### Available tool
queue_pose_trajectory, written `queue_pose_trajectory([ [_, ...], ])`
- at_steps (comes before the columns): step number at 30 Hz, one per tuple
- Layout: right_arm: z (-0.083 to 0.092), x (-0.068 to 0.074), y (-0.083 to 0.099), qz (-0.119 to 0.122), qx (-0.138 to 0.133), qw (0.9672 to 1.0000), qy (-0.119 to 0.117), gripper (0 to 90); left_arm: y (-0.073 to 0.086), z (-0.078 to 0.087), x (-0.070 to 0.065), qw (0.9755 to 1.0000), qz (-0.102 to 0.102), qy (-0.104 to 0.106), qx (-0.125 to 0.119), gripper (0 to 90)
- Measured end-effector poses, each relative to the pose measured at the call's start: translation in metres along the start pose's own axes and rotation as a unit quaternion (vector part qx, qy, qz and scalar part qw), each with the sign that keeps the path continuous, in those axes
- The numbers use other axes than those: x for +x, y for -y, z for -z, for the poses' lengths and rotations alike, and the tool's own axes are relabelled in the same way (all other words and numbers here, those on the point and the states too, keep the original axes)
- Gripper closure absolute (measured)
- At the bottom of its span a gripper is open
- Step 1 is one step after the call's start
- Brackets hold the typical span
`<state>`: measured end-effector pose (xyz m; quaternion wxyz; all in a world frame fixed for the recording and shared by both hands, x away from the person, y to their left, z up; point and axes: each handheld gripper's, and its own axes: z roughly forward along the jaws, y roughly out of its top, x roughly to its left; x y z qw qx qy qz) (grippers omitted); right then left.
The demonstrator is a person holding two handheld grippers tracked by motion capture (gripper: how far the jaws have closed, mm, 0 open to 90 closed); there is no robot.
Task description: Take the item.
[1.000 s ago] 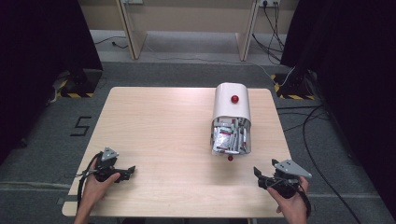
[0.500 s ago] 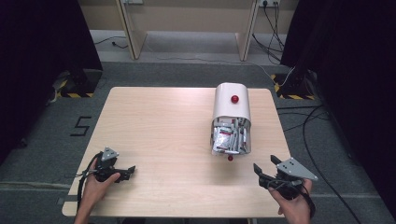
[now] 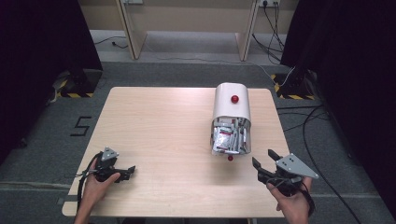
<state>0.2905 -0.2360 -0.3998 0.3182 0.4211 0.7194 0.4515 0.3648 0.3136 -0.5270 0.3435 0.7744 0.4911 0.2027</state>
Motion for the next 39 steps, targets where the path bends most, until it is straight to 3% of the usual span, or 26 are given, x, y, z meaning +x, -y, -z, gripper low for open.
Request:
queue_pose_trajectory([
  [7,-0.005,0.004,-0.012,0.004,-0.005,1.0,-0.002,38.3,0.0,0.0,0.0,1.0,-0.001,0.0,0.0,0.0],
  [39,-0.032,0.016,-0.033,0.017,0.006,0.9998,0.002,42.2,0.0,0.0,0.0,1.0,0.0,0.0,0.0,0.0],
])
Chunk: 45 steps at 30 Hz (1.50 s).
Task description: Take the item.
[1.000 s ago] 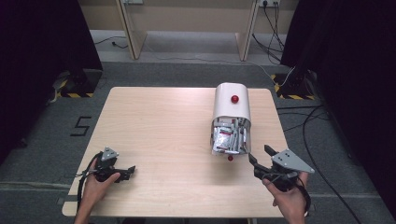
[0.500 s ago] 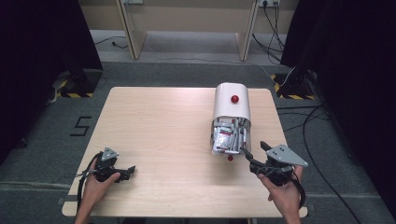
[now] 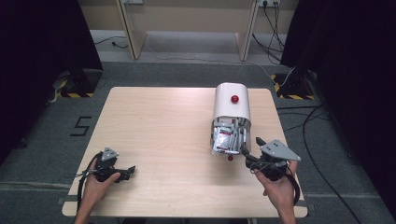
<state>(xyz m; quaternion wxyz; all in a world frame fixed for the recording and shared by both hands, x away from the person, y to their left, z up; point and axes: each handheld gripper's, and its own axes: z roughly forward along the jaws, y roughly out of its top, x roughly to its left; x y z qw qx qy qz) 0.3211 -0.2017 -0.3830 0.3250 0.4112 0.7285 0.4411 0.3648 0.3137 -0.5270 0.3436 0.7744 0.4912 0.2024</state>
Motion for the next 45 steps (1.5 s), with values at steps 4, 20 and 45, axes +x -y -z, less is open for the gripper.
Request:
queue_pose_trajectory([
  [4,-0.004,0.003,-0.001,0.007,0.003,1.0,-0.002,44.2,0.0,0.0,0.0,1.0,0.0,0.0,0.0,0.0],
  [20,-0.022,0.003,-0.002,0.027,0.009,0.9993,0.024,55.9,0.0,0.0,0.0,1.0,0.0,0.0,0.0,0.0],
  [45,-0.04,0.0,0.002,0.046,0.003,0.9981,0.041,78.3,0.0,0.0,0.0,1.0,0.0,0.0,0.0,0.0],
])
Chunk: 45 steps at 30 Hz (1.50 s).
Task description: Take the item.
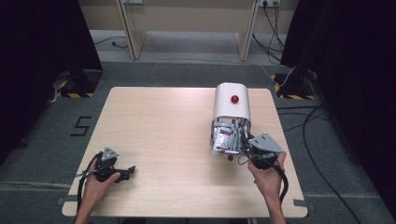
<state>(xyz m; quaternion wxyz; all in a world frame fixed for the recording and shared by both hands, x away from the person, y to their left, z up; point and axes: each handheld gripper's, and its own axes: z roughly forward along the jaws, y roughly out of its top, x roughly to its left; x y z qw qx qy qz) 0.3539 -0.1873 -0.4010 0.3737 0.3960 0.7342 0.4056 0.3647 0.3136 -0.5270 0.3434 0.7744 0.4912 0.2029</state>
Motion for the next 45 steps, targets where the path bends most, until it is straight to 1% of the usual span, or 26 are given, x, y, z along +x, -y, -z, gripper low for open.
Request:
queue_pose_trajectory([
  [3,0.001,-0.002,0.002,-0.003,-0.005,0.9999,-0.008,81.6,0.0,0.0,0.0,1.0,0.0,0.0,0.0,0.0],
  [7,0.003,-0.003,0.002,-0.004,-0.011,0.9998,-0.013,82.9,0.0,0.0,0.0,1.0,0.0,0.0,0.0,0.0],
  [14,0.012,-0.003,-0.003,-0.003,-0.026,0.9995,-0.018,83.5,0.0,0.0,0.0,1.0,0.0,0.0,0.0,0.0],
  [17,0.019,-0.005,-0.005,-0.005,-0.039,0.999,-0.023,83.7,0.0,0.0,0.0,1.0,0.0,-0.001,0.0,0.0],
  [24,0.025,-0.006,-0.007,-0.007,-0.048,0.9984,-0.029,83.8,0.0,0.0,0.0,1.0,0.001,-0.001,0.0,0.0],
  [25,0.027,-0.007,-0.008,-0.008,-0.052,0.9981,-0.03,83.9,0.0,0.0,0.0,1.0,0.0,-0.001,0.0,0.0],
  [28,0.03,-0.007,-0.009,-0.007,-0.057,0.9979,-0.031,83.9,0.0,0.0,0.0,1.0,0.0,-0.001,0.0,0.0],
  [29,0.033,-0.007,-0.01,-0.007,-0.063,0.9975,-0.031,84.0,0.0,0.0,0.0,1.0,0.001,-0.001,0.0,0.0],
  [32,0.036,-0.007,-0.012,-0.004,-0.066,0.9973,-0.031,84.1,0.0,0.0,0.0,1.0,0.0,-0.001,0.0,0.0],
  [35,0.043,-0.008,-0.014,-0.005,-0.075,0.9967,-0.03,84.2,0.0,0.0,0.0,1.0,0.0,-0.001,0.0,0.0],
  [40,0.046,-0.009,-0.014,-0.005,-0.08,0.9964,-0.029,84.3,0.0,0.0,0.0,1.0,0.0,-0.002,-0.001,0.2],
  [45,0.05,-0.011,-0.013,-0.011,-0.083,0.996,-0.031,84.3,0.0,0.0,0.0,1.0,0.0,-0.002,-0.001,0.3],
])
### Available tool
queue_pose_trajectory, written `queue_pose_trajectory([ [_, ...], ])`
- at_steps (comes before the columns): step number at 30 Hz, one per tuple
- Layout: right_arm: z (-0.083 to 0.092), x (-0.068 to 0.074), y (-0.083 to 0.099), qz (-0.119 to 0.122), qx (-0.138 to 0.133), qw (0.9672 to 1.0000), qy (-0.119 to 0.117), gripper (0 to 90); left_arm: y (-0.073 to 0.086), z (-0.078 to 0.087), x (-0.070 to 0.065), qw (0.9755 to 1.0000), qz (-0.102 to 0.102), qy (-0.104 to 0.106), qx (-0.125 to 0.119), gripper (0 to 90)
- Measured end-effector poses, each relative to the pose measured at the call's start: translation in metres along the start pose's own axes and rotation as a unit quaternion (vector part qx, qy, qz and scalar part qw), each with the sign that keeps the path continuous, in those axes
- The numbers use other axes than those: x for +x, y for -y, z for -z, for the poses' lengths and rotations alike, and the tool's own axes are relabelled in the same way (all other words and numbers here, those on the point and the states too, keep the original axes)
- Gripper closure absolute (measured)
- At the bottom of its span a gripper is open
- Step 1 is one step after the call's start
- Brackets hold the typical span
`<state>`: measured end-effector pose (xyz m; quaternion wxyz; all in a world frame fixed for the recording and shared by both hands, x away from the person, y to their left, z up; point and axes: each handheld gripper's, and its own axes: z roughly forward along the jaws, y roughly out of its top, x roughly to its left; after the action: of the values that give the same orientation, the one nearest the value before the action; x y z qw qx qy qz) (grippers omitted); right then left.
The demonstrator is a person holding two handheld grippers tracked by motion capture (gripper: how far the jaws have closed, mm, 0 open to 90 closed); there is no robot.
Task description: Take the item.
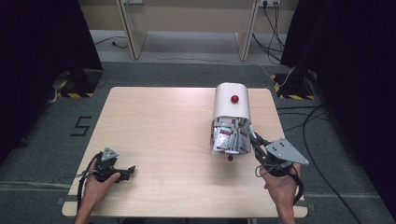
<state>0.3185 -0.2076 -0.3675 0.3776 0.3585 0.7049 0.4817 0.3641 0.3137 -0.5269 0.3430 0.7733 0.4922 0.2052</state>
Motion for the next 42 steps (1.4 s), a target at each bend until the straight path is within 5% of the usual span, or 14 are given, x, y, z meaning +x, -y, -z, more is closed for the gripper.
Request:
queue_pose_trajectory([
  [19,0.019,-0.024,0.005,-0.022,-0.014,0.9992,0.03,84.3,0.0,0.0,0.0,1.0,0.0,0.0,0.0,0.5],
  [42,-0.011,-0.05,0.05,-0.053,0.051,0.9959,0.051,84.3,0.0,0.0,0.0,1.0,0.0,0.0,0.0,0.5],
])
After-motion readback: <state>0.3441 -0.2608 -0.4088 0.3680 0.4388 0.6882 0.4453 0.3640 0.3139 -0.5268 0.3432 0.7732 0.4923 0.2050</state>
